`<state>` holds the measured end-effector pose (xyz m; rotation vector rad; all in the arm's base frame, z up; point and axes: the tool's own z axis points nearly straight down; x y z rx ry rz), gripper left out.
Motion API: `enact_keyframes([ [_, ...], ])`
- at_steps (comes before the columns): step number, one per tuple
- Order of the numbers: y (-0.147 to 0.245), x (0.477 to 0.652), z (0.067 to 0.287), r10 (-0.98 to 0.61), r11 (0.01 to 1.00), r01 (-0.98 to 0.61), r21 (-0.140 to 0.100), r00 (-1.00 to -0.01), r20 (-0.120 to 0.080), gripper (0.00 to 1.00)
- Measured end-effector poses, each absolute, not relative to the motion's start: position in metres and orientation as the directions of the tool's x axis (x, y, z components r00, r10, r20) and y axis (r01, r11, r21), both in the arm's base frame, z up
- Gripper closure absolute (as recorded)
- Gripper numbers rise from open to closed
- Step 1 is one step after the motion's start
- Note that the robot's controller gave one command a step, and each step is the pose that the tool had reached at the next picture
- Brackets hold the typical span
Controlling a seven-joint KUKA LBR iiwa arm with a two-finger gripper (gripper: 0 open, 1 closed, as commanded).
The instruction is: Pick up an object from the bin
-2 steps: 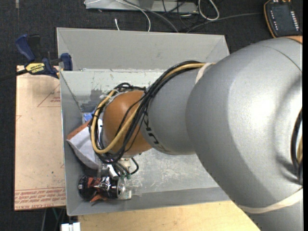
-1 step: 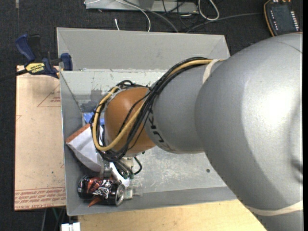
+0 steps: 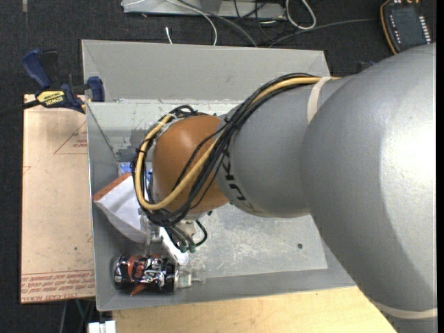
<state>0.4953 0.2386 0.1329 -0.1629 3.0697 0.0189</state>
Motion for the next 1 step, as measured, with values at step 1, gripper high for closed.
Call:
enact_keyframes([
  [1, 0.2383, 0.4946, 0.1426, -0.104, 0.994, -0.105, 0.008, -0.992, -0.065, 1.0],
])
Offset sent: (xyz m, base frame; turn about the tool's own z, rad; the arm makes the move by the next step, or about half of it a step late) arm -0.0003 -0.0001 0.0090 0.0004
